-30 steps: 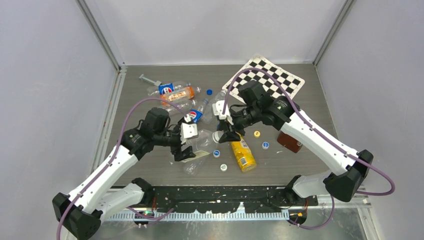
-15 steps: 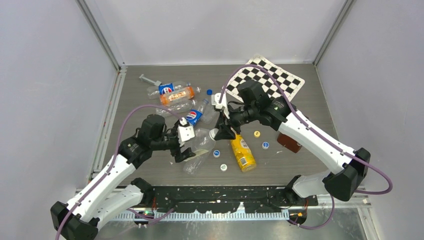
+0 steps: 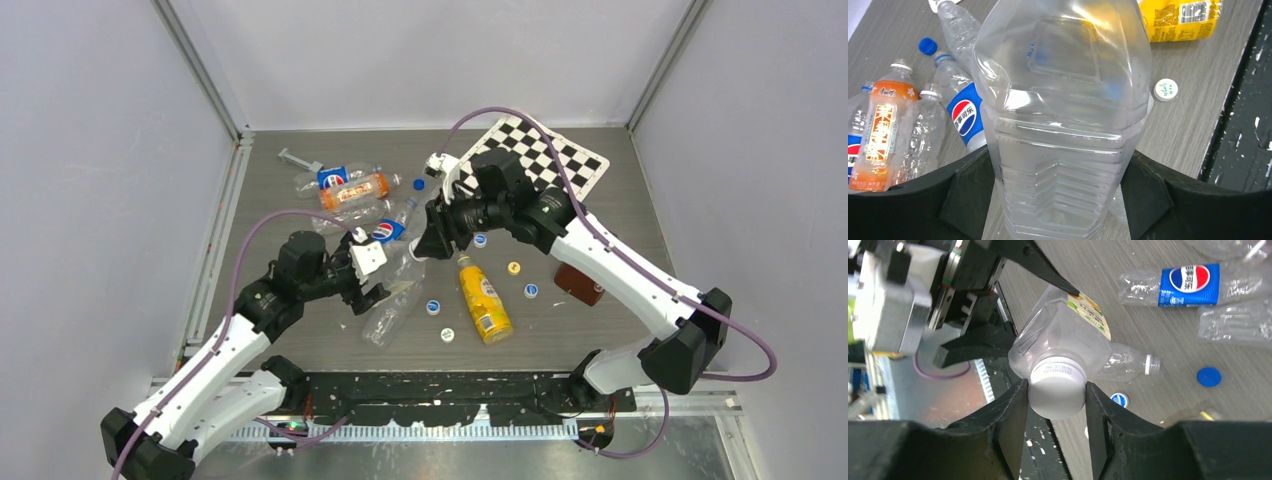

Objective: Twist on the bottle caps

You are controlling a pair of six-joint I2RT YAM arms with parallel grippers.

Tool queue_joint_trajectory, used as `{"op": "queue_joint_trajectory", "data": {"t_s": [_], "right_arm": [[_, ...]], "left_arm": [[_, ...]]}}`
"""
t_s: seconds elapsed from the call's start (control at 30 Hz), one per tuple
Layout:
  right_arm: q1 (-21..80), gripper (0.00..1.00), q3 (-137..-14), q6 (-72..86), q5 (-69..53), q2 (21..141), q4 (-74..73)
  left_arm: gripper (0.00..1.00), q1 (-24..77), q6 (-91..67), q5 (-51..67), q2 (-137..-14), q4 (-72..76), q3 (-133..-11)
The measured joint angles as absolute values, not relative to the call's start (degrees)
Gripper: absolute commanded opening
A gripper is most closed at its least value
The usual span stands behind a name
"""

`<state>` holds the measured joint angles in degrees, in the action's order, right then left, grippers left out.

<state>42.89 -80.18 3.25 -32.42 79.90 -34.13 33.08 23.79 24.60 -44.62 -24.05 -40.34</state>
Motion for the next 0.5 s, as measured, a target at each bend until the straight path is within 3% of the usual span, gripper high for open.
{"op": "queue_joint_trajectory", "data": {"t_s": [0.37,0.5], "right_arm": [[42.92,0.07,-85.67,33.63,-17.78,83.13,-36.86],[43.13,0.13,-84.53,45.52,-11.81,82.98,-35.62]], "left_arm": [[0.0,32.99,21.04,18.26,-44.88,-18.65,-40.16],[0.0,33.63,20.71,15.27,-46.37,-17.3,-40.73]]}}
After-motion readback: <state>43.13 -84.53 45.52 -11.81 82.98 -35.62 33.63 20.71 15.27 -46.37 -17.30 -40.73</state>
